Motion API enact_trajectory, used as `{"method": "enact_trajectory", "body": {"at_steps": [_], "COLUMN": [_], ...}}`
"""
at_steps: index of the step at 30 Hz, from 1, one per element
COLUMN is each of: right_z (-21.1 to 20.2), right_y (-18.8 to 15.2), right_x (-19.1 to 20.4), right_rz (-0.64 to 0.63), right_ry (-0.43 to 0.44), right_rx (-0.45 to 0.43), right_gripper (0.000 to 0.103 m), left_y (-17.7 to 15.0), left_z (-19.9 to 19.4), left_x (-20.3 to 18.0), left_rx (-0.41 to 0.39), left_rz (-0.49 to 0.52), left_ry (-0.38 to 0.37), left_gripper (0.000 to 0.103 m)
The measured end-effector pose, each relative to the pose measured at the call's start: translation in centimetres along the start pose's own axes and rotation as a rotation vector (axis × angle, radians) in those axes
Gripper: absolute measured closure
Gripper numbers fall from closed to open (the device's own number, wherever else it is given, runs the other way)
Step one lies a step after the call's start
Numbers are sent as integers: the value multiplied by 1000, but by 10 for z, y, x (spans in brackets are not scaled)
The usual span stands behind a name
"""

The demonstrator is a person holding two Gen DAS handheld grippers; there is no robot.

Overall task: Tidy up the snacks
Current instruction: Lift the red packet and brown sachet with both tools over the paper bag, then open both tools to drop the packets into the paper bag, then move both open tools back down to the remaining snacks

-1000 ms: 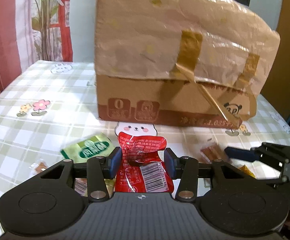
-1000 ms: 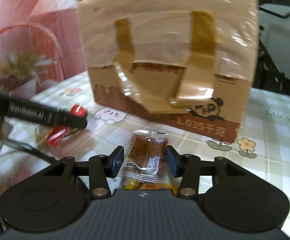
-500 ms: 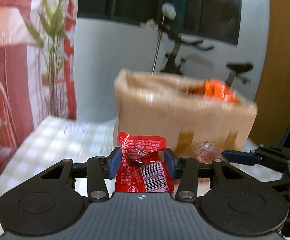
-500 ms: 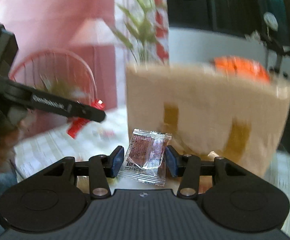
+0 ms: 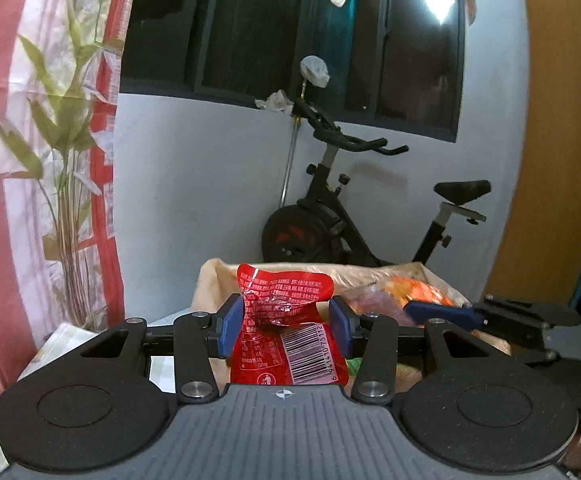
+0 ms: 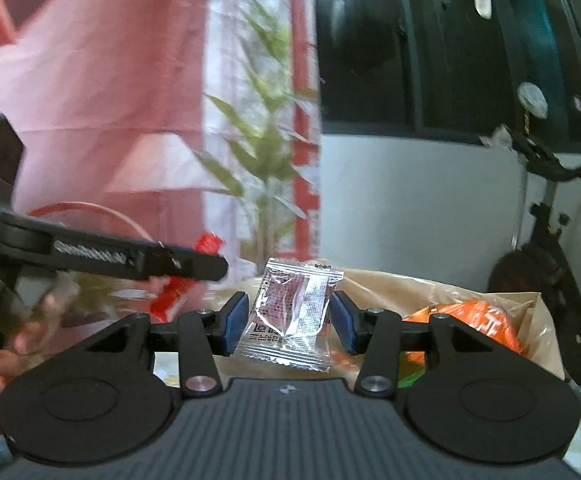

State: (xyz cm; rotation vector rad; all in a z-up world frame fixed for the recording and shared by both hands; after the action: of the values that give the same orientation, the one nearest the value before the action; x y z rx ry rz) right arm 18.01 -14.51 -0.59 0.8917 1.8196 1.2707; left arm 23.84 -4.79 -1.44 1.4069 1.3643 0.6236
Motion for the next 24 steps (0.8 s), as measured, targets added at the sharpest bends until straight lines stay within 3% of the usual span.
{"method": "enact_trajectory", "body": {"at_steps": [7, 11, 16, 24], "right_z": [45, 53, 41, 11], "right_y": [-5, -15, -18, -14], "right_x": [-29, -37, -39, -40], "right_rz": [-18, -27, -46, 6], "right_ry": [-58, -105, -109, -102], "right_rx": [116, 158, 150, 96], "right_gripper": [55, 52, 34, 33], "left_y": [5, 1, 1, 3], "left_z": [51, 66, 61, 30], "left_x": [4, 9, 13, 19], "left_rx": [55, 90, 83, 62], "left_rz": [-12, -8, -9, 8], "left_ry": [4, 12, 34, 38], "left_gripper": [52, 40, 30, 29]}}
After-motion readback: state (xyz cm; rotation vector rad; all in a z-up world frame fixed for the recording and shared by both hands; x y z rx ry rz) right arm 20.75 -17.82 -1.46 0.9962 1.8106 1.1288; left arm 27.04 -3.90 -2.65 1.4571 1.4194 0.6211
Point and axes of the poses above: each gripper's, at about its wrist camera, not at the fingertips, and z roughly the way its jaws point, x to its left, y to its top, the point moved 5 cm from there along z, roughly the way its jaws point, and after that the axes turned 12 degrees about -z, right-handed, at the moved point
